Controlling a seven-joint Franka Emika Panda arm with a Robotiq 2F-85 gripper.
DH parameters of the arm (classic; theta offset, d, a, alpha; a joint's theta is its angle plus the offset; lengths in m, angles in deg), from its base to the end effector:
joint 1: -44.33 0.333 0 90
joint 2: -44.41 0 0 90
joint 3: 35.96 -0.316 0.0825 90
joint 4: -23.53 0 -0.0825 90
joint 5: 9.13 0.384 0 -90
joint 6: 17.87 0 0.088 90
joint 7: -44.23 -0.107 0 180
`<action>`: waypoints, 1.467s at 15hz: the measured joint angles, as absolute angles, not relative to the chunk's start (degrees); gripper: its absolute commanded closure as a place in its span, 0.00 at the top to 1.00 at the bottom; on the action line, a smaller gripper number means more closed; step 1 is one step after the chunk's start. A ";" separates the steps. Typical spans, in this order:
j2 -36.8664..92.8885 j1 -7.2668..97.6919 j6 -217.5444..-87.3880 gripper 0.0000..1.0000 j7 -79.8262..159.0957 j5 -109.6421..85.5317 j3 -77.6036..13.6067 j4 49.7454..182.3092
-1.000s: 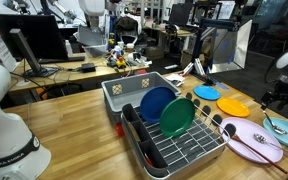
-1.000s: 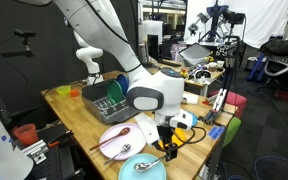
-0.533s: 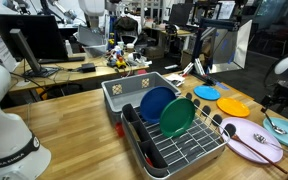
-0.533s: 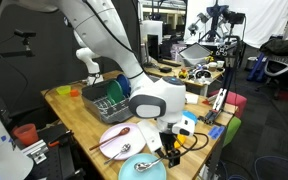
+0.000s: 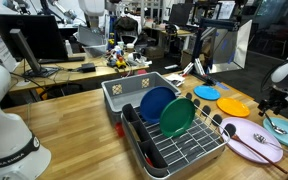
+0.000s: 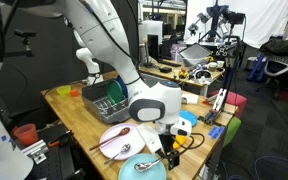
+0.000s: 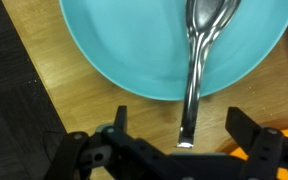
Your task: Pick up the spoon from the light blue plate and put it on the grey plate
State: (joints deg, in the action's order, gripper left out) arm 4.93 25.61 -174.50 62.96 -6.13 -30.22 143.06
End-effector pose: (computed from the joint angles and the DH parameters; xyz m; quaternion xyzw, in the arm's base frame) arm 0.5109 -0.2377 0.0869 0.9976 -0.0634 -0.0253 0.0137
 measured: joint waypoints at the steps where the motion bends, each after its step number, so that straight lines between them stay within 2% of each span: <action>1: 4.65 25.72 -174.92 1.00 62.63 -6.62 -30.21 143.06; 5: 4.38 26.01 -175.68 1.00 61.85 -7.76 -30.21 143.06; 9: 4.37 26.19 -175.89 0.93 61.41 -8.48 -30.21 143.06; 10: 4.33 26.22 -175.90 0.88 61.25 -8.65 -30.21 143.06; 11: 4.26 26.26 -175.90 0.68 61.13 -8.73 -30.19 143.06; 12: 4.15 26.31 -175.90 0.60 61.05 -8.79 -30.14 143.05; 20: 3.43 26.45 -177.04 0.03 60.95 -8.82 -30.06 142.84; 22: 3.41 26.45 -177.16 0.00 60.94 -8.84 -30.05 142.85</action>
State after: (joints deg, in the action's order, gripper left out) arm 3.41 26.45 -177.16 60.94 -8.84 -30.05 142.85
